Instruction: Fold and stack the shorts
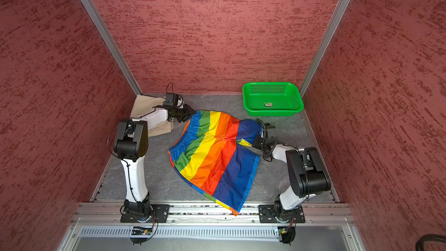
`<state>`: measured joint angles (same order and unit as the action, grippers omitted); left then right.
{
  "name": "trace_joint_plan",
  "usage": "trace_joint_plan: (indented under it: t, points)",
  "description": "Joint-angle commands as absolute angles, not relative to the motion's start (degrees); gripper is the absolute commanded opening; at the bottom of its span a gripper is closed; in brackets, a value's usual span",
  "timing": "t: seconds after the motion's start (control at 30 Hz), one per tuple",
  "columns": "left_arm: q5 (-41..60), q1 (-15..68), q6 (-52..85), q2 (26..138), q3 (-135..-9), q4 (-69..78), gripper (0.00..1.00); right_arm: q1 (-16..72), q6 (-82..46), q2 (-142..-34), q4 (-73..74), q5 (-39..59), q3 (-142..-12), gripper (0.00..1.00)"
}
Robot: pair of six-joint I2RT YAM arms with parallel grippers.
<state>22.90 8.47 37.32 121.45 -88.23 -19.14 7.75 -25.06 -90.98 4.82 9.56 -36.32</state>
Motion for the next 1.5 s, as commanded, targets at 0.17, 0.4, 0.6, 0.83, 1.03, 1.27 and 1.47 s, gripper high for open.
trace_joint_plan:
  t: [0.17, 0.4, 0.6, 0.83, 1.03, 1.27, 1.47]
  points:
    - [11.9, 9.8, 33.0, 120.3, -89.0, -24.0, 0.55, 7.7, -23.8, -91.9, 4.9, 9.3, -39.2, 0.00]
    - [21.0, 10.3, 38.2, 123.1, -88.9, -17.5, 0.55, 7.7, -23.9, -93.1, 4.5, 9.2, -39.3, 0.00]
    - [23.3, 10.4, 40.4, 124.4, -89.7, -15.9, 0.06, 7.6, -22.5, -92.5, 3.6, 8.7, -39.7, 0.00]
    - [25.6, 4.8, 42.1, 122.5, -89.1, -15.9, 0.00, 6.1, -21.8, -83.7, 0.2, 2.0, -38.4, 0.00]
    - [26.2, -0.8, 42.1, 118.0, -83.6, -14.1, 0.00, 5.1, -20.9, -73.4, 0.9, -2.1, -35.2, 0.01]
    - [27.9, -1.5, 42.6, 118.0, -80.2, -12.1, 0.00, 5.1, -27.1, -76.4, 4.1, 5.3, -30.8, 0.26]
    - [28.9, -1.2, 42.9, 118.4, -80.0, -12.7, 0.53, 5.1, -31.5, -80.3, 6.8, 6.9, -28.9, 0.61]
